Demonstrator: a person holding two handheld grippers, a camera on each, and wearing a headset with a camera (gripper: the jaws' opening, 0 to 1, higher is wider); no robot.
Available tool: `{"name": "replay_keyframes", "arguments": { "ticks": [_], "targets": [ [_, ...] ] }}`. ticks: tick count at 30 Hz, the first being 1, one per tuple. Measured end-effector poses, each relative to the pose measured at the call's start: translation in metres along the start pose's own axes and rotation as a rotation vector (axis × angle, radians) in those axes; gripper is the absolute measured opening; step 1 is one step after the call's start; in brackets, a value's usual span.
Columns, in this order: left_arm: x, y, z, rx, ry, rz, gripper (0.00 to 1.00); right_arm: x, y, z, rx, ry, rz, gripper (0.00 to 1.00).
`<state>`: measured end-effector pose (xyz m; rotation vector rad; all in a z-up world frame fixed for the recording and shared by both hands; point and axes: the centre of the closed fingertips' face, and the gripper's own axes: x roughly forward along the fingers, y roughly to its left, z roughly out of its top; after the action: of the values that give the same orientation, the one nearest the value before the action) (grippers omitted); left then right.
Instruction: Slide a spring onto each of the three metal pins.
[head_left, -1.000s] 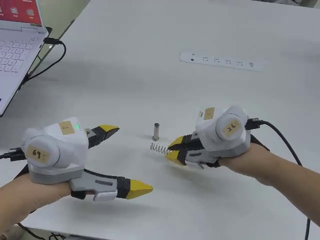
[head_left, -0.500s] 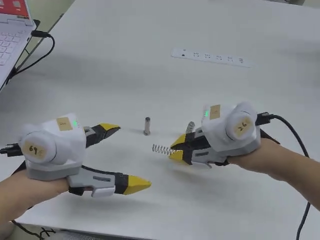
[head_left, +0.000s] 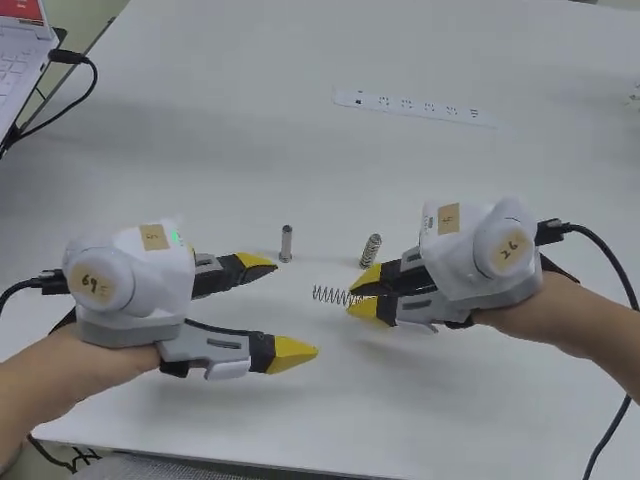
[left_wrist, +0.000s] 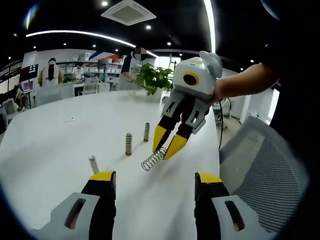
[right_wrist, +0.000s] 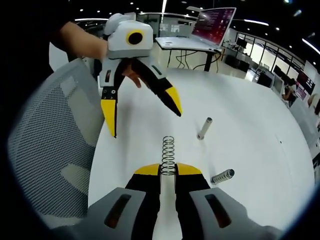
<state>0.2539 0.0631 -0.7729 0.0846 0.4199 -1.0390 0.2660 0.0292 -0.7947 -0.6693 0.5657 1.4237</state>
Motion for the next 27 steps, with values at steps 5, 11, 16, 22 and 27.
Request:
{"name": "replay_keyframes", "arguments": {
  "ticks": [5, 11, 16, 22, 27],
  "targets": [
    [0.007, 0.003, 0.002, 0.019, 0.011, -0.023, 0.52, -0.003, 0.002, -0.001, -0.010, 0.002, 0.005, 0.08],
    [0.017, 0.003, 0.011, 0.033, 0.003, -0.048, 0.43, -0.008, 0.004, -0.001, -0.015, -0.003, 0.011, 0.08],
    [0.026, -0.004, 0.012, 0.081, 0.032, -0.085, 0.36, -0.012, 0.006, 0.000, -0.022, -0.007, 0.016, 0.08],
    [0.034, -0.009, 0.015, 0.111, 0.039, -0.115, 0.30, -0.014, 0.009, 0.001, -0.031, -0.011, 0.026, 0.08],
    [0.036, -0.012, 0.015, 0.117, 0.049, -0.129, 0.27, -0.017, 0.008, 0.004, -0.027, -0.025, 0.025, 0.08]
  ]
}}
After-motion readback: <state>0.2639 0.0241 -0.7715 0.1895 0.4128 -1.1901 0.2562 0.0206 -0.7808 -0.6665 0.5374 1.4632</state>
